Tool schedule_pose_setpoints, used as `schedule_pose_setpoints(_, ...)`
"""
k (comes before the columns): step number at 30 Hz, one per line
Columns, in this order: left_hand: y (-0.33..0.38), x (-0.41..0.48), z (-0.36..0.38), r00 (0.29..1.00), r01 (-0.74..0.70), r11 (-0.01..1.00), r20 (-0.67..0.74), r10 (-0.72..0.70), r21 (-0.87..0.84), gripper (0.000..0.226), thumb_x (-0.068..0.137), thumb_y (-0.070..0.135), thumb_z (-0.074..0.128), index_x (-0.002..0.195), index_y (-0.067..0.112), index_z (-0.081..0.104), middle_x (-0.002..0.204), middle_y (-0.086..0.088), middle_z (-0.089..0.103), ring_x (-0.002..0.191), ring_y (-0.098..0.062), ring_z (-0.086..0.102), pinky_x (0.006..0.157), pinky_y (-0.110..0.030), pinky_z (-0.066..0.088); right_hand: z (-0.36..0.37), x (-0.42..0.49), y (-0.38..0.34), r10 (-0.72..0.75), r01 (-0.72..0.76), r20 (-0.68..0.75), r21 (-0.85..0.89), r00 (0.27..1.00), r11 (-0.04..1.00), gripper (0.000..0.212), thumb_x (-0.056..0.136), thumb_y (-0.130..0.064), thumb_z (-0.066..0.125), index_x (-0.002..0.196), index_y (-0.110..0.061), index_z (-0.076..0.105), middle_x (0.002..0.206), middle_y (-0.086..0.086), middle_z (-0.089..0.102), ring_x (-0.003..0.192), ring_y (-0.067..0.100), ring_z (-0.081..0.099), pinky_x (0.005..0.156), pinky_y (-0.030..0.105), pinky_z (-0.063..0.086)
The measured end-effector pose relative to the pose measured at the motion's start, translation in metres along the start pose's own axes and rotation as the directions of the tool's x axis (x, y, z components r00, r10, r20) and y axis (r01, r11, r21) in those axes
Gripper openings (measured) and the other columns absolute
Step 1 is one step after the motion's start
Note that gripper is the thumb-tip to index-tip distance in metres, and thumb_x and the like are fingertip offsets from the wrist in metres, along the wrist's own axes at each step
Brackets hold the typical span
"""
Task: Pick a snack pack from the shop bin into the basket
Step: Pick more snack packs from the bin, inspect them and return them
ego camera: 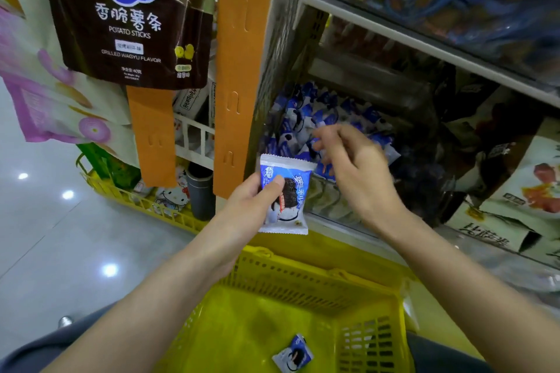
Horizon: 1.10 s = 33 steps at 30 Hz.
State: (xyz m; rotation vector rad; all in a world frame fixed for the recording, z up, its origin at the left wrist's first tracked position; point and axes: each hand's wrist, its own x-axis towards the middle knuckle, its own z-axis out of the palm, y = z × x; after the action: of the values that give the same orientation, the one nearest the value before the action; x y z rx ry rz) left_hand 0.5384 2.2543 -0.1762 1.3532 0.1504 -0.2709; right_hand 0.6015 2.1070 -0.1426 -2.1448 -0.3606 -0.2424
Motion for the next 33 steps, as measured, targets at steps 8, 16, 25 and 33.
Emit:
schedule_pose_setpoints(8,-0.019,-0.005,0.026,0.985,-0.139,0.973,0.124,0.118,0.182,0.022,0.095,0.02,0.045,0.114,0.018,0.055,0.101,0.008,0.066,0.088,0.007,0.06,0.073,-0.007,0.045,-0.01,-0.061,0.021,0.145,-0.178,0.165,0.21,0.976,0.961,0.013,0.086,-0.013,0.063,0.077,-0.023,0.065,0.068,-0.007,0.064,0.064,0.006,0.056,0.064,0.035,0.049)
schedule_pose_setpoints(16,-0.035,-0.001,0.04,0.987,-0.161,0.924,0.053,0.152,0.346,0.03,0.094,0.02,0.049,0.064,0.016,0.047,0.061,-0.006,0.044,0.063,-0.017,0.042,0.061,-0.034,0.034,-0.01,-0.092,0.047,0.147,-0.159,0.121,0.1,0.982,0.982,0.009,0.081,-0.019,0.07,0.075,-0.024,0.067,0.071,-0.01,0.066,0.067,-0.002,0.058,0.063,0.018,0.047)
schedule_pose_setpoints(25,-0.047,0.005,0.044,0.992,0.024,0.973,0.112,-0.05,0.229,0.031,0.083,0.028,0.06,0.104,0.006,0.057,0.096,-0.006,0.069,0.08,-0.007,0.066,0.064,-0.016,0.051,-0.015,-0.096,0.055,0.079,-0.076,-0.075,0.038,0.994,0.996,0.012,0.084,-0.017,0.067,0.075,-0.025,0.067,0.069,-0.015,0.061,0.067,-0.002,0.057,0.064,0.011,0.044)
schedule_pose_setpoints(33,-0.056,0.003,0.039,0.994,-0.088,0.986,-0.049,0.096,0.142,0.014,0.084,0.01,0.063,0.094,0.019,0.066,0.084,0.004,0.074,0.075,-0.005,0.067,0.066,-0.014,0.053,-0.023,-0.1,0.063,0.542,-0.507,0.118,0.559,0.832,0.656,0.01,0.092,-0.009,0.053,0.086,-0.012,0.06,0.069,-0.002,0.07,0.061,0.008,0.068,0.055,0.016,0.054)
